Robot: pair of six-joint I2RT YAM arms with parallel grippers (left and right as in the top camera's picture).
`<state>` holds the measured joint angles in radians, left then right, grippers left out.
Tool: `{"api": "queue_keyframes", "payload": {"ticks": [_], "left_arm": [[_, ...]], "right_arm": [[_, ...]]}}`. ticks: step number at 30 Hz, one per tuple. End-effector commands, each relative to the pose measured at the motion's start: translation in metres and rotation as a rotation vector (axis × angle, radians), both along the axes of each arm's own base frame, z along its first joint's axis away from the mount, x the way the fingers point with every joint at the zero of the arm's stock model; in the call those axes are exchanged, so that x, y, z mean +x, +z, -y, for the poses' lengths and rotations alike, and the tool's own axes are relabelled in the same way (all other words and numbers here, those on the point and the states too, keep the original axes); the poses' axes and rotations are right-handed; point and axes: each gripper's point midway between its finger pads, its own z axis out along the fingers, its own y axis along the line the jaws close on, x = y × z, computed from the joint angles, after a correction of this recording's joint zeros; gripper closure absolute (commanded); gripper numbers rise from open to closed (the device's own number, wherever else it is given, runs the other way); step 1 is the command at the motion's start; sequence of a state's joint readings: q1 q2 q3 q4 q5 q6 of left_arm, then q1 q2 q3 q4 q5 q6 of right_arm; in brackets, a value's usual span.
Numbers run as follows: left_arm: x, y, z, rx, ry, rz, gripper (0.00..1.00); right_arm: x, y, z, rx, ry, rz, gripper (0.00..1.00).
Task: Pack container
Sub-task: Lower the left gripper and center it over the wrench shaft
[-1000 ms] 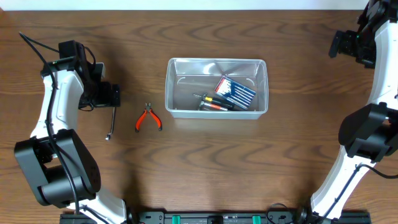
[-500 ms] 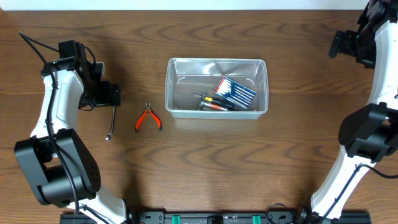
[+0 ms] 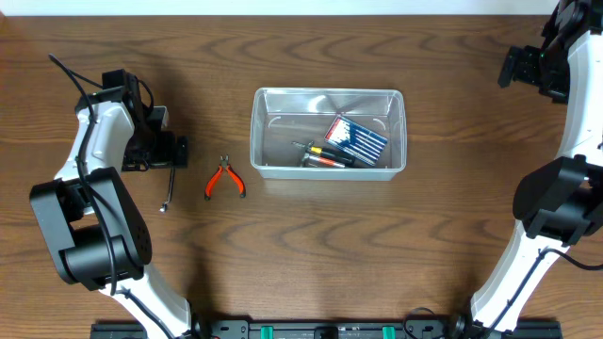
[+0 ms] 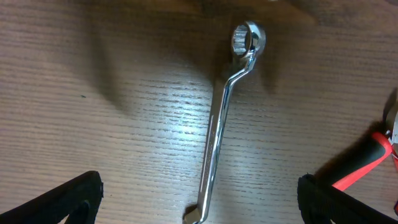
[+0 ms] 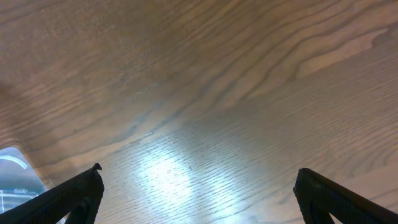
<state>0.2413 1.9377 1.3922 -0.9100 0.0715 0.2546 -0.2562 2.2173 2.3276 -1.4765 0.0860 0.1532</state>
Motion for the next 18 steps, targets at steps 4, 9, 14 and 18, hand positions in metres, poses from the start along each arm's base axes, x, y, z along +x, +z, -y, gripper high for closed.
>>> {"api": "queue_keyframes", "payload": {"ticks": [4, 9, 14, 18], "left_arm": [[0.009, 0.001, -0.004, 0.008, -0.02, 0.026, 0.01], [0.013, 0.001, -0.005, 0.012, -0.021, 0.041, 0.01], [0.016, 0.0, -0.006, 0.015, -0.02, 0.053, 0.01], [0.017, -0.005, -0.006, 0.013, -0.02, 0.046, 0.01]], "right_arm": [[-0.003, 0.002, 0.007, -0.007, -0.025, 0.003, 0.01], [-0.004, 0.002, 0.011, -0.007, -0.033, 0.003, 0.01], [-0.003, 0.002, 0.01, -0.007, -0.031, 0.003, 0.01], [-0.003, 0.002, 0.01, -0.007, -0.031, 0.003, 0.01]]}}
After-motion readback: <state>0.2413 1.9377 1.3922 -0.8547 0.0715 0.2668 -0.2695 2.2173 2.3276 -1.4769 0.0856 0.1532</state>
